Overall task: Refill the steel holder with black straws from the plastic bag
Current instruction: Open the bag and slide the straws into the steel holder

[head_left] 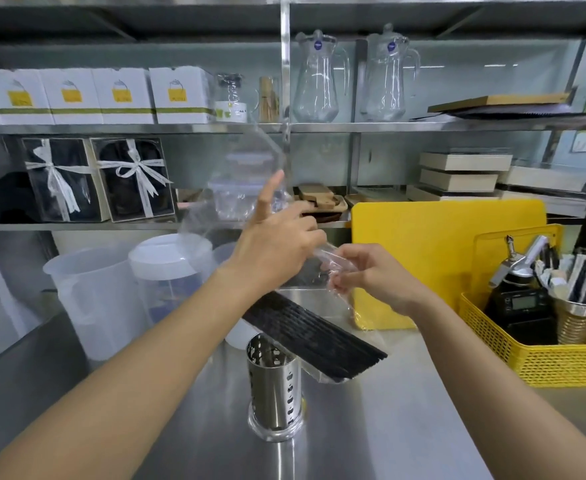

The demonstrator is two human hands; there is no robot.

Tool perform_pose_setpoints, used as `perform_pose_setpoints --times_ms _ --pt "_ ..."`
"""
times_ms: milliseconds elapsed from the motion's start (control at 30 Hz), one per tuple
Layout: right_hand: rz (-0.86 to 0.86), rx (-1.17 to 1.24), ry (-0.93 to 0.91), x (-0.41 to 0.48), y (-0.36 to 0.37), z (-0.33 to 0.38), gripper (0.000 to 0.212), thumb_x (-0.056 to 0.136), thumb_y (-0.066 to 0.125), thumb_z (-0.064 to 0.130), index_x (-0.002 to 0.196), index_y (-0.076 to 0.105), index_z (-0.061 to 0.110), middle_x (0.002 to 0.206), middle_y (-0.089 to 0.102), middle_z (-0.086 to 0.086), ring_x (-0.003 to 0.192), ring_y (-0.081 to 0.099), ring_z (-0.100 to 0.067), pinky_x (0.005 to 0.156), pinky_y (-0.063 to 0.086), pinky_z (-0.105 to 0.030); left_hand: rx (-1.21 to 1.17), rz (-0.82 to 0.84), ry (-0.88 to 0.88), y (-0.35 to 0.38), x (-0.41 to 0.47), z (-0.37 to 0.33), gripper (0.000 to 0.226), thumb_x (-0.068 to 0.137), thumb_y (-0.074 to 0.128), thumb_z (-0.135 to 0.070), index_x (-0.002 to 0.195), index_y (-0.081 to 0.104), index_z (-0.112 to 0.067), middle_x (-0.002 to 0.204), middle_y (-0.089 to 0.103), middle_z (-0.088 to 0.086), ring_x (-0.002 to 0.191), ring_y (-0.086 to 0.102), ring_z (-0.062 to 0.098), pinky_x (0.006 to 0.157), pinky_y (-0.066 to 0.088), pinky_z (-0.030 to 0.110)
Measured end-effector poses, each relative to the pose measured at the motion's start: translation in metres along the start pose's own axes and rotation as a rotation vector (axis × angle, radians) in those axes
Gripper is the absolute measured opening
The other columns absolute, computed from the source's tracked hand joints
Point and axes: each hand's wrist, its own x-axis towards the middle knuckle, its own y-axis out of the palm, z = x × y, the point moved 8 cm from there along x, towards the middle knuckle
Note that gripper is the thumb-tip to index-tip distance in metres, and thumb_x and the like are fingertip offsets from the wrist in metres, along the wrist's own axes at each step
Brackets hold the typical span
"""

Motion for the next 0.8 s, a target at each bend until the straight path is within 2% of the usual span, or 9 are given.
perform_pose_setpoints --times_ms 33,100,200,333,433,500,567,733,800 --pt "0.014 -0.023 0.009 -0.001 0.002 0.0 0.016 0.079 0.061 -0.006 0.095 0.062 -0.005 0.076 0.064 -0.008 0.07 0.06 -0.018 0.069 0.05 -0.026 -0.018 0.011 -0.039 0.0 0.002 0.001 0.015 0.073 0.065 -0.014 0.073 0.071 -0.028 0.068 0.068 -0.012 0.09 0.066 0.015 0.111 -0.012 0.043" --pt "0.033 -0.054 0.03 -0.003 0.001 -0.001 0.02 0.078 0.069 0.008 0.097 0.064 0.003 0.086 0.067 -0.008 0.079 0.063 -0.018 0.076 0.05 -0.027 -0.055 0.021 -0.11 0.003 0.003 0.005 0.02 0.068 0.065 -0.004 0.064 0.069 -0.024 0.056 0.061 -0.011 0.075 0.064 0.015 0.109 -0.007 0.041" --pt "-0.161 -0.102 -0.015 -0.013 -0.032 0.004 0.023 0.077 0.07 0.033 0.097 0.066 0.021 0.093 0.07 0.0 0.085 0.065 -0.009 0.078 0.051 -0.024 -0.069 0.022 -0.174 0.006 0.005 0.013 0.026 0.057 0.071 0.003 0.06 0.067 -0.022 0.055 0.061 -0.009 0.07 0.063 0.02 0.106 -0.001 0.042" --pt "-0.373 0.318 -0.135 -0.034 -0.085 -0.013 0.052 0.068 0.065 0.061 0.103 0.065 0.023 0.093 0.073 0.003 0.095 0.066 -0.015 0.079 0.054 -0.026 -0.141 0.055 -0.323 0.007 0.003 0.037 0.02 0.072 0.067 -0.002 0.072 0.07 -0.022 0.064 0.068 -0.006 0.079 0.064 0.022 0.105 -0.006 0.04" --pt "-0.25 0.535 -0.035 -0.037 -0.08 -0.049 0.044 0.078 0.062 0.024 0.122 0.055 0.027 0.114 0.069 0.004 0.117 0.057 -0.019 0.095 0.047 -0.038 -0.144 0.157 -0.44 0.016 0.002 0.05 0.024 0.087 0.054 -0.01 0.093 0.071 -0.026 0.082 0.071 -0.007 0.1 0.058 0.019 0.104 -0.015 0.039" --pt "-0.085 0.49 0.018 -0.041 -0.059 -0.059 0.074 0.06 0.071 0.009 0.127 0.048 0.033 0.123 0.063 0.007 0.118 0.056 -0.01 0.098 0.044 -0.034 -0.17 0.146 -0.511 0.018 0.002 0.057 0.025 0.089 0.05 -0.011 0.092 0.07 -0.025 0.085 0.071 -0.006 0.103 0.055 0.018 0.104 -0.015 0.039" --pt "-0.025 0.445 0.066 -0.042 -0.041 -0.064 0.084 0.054 0.079 0.007 0.127 0.048 0.033 0.119 0.065 0.011 0.11 0.06 -0.002 0.091 0.049 -0.026 -0.22 0.128 -0.567 0.021 0.003 0.062 0.025 0.09 0.048 -0.013 0.091 0.07 -0.024 0.086 0.071 -0.005 0.104 0.054 0.017 0.107 -0.013 0.041" --pt "-0.492 0.539 0.055 -0.032 -0.042 -0.074 0.016 0.072 0.07 0.005 0.086 0.07 0.011 0.081 0.075 0.0 0.077 0.068 -0.015 0.069 0.052 -0.027 -0.319 0.118 -0.568 0.016 0.007 0.052 0.023 0.09 0.049 -0.017 0.096 0.069 -0.025 0.098 0.069 -0.006 0.112 0.05 0.015 0.11 -0.009 0.046" --pt "-0.573 0.604 0.061 -0.031 -0.043 -0.077 0.009 0.071 0.07 0.009 0.079 0.069 0.005 0.073 0.073 -0.003 0.069 0.067 -0.015 0.065 0.052 -0.028 -0.334 0.064 -0.575 0.013 0.004 0.057 0.027 0.086 0.056 -0.022 0.111 0.063 -0.027 0.121 0.06 -0.004 0.126 0.04 0.017 0.111 -0.006 0.047"
